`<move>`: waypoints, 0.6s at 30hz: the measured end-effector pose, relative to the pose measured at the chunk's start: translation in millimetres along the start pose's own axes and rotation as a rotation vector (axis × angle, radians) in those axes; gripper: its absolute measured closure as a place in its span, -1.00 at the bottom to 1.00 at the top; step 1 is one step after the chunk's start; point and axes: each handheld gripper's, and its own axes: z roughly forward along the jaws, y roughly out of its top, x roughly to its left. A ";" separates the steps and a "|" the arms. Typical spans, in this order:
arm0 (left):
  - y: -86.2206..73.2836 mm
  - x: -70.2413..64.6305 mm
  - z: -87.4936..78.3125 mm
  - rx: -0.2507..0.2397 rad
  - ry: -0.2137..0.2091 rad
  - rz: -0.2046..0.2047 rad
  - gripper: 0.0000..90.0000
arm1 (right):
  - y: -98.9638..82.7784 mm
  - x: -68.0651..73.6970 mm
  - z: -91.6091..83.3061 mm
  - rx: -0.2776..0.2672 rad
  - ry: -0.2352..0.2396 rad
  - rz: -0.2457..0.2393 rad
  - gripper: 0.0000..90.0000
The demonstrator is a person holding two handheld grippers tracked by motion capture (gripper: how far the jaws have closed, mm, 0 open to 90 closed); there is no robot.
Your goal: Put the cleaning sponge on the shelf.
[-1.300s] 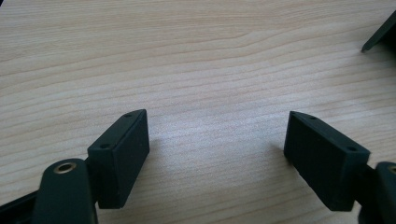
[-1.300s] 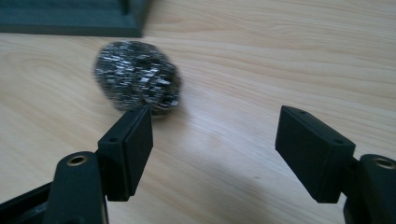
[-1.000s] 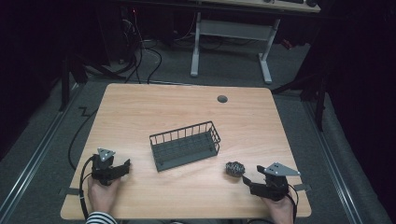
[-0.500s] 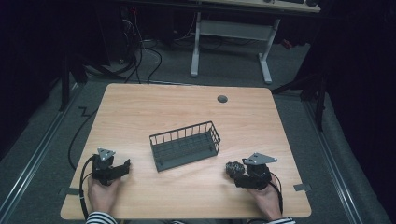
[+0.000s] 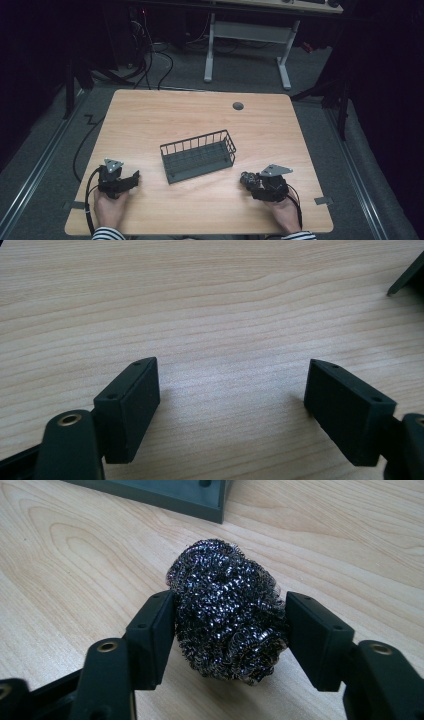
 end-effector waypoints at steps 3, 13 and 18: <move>0.0 0.0 0.0 0.000 0.000 0.000 -0.50 | 0.3 1.3 -2.2 -0.011 0.003 -0.003 -0.05; 0.0 0.0 0.0 0.000 0.000 0.000 -0.50 | 5.0 2.5 -7.9 -0.039 0.016 0.003 0.00; 0.0 0.0 0.0 0.000 -0.001 0.000 -0.50 | 11.5 2.9 -15.8 -0.067 0.015 0.001 0.01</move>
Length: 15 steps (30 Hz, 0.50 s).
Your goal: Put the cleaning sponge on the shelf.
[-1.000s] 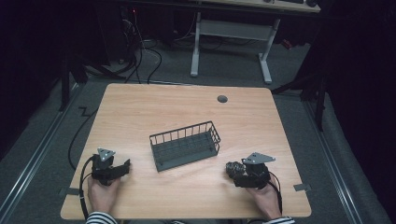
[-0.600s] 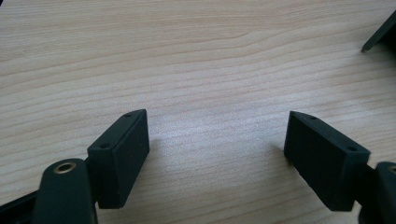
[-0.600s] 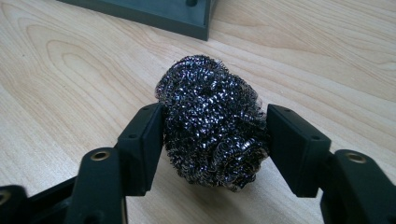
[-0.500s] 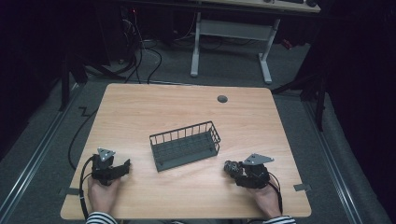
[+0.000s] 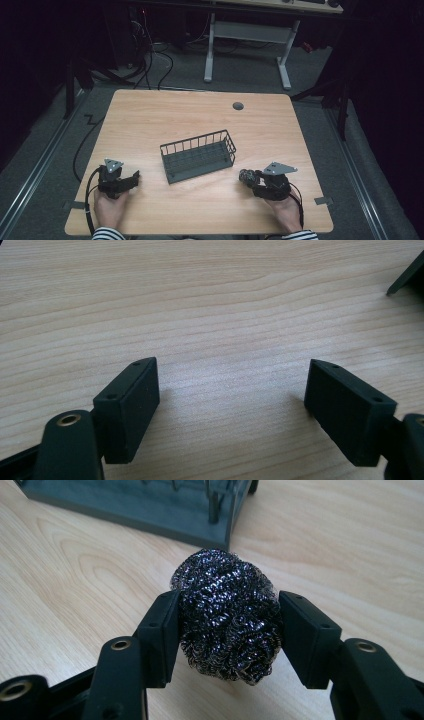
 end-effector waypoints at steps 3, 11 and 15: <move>0.0 0.0 0.0 0.000 0.000 0.000 -0.50 | 6.9 0.7 -4.6 -0.009 0.004 -0.008 0.01; 0.1 -0.1 0.0 0.001 0.001 0.001 -0.51 | 22.9 -1.1 -14.6 -0.052 0.018 -0.007 0.01; 0.0 -0.1 0.0 0.000 0.000 0.001 -0.51 | 34.9 -2.2 -20.8 -0.073 0.029 -0.016 0.01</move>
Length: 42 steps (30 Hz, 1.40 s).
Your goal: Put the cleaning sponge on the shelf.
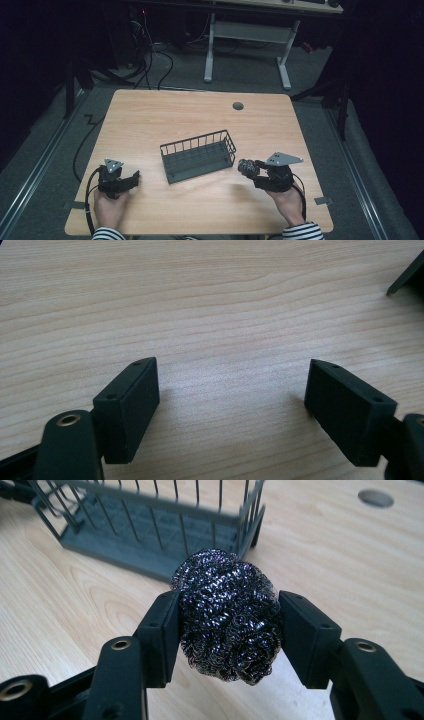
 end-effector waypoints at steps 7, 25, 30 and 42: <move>0.0 -0.1 -0.1 0.001 -0.002 0.002 -0.51 | 20.3 -1.9 -5.8 -0.030 0.018 0.009 0.01; 0.0 -0.4 -0.2 0.002 -0.006 0.006 -0.51 | 65.8 -1.9 0.7 -0.092 0.070 0.005 0.01; -0.1 -0.4 -0.2 0.002 -0.006 0.006 -0.51 | 78.0 -1.2 12.5 -0.086 0.078 -0.003 0.01; -0.1 -0.3 -0.2 0.002 -0.006 0.006 -0.51 | 94.8 4.2 59.2 -0.020 0.102 -0.004 0.01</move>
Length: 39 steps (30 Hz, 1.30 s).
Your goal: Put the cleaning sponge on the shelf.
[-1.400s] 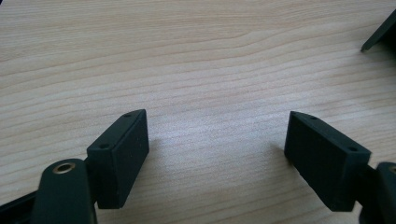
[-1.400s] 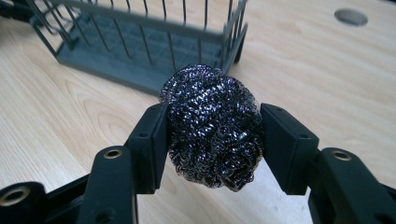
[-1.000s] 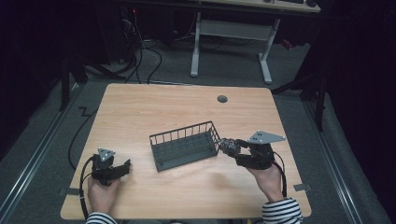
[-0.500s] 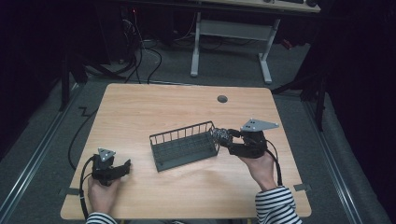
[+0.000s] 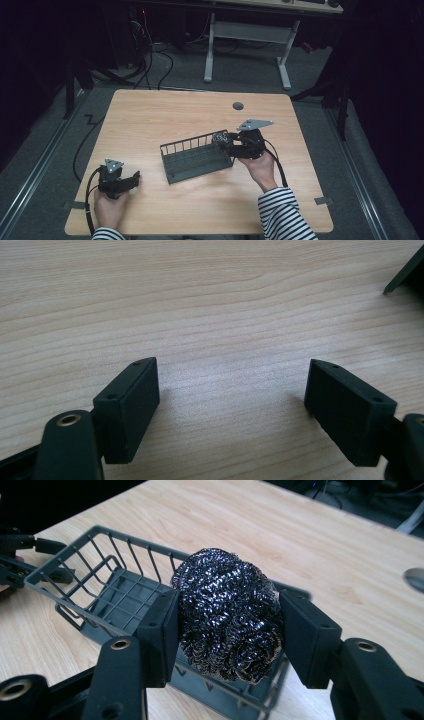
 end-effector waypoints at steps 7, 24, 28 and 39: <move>0.0 0.0 0.0 0.000 0.000 0.000 -0.51 | -0.6 0.8 22.2 0.051 0.008 -0.003 0.00; -0.1 0.5 -0.2 -0.003 -0.002 -0.005 -0.50 | -7.8 1.3 50.4 0.146 -0.014 0.006 -0.11; -0.1 0.4 -0.2 -0.003 -0.001 -0.005 -0.50 | -7.1 -0.3 44.8 0.122 -0.008 0.010 -0.17; -0.1 -0.2 0.0 -0.002 0.002 -0.002 -0.50 | -4.6 -7.7 8.6 0.019 -0.007 0.057 -0.19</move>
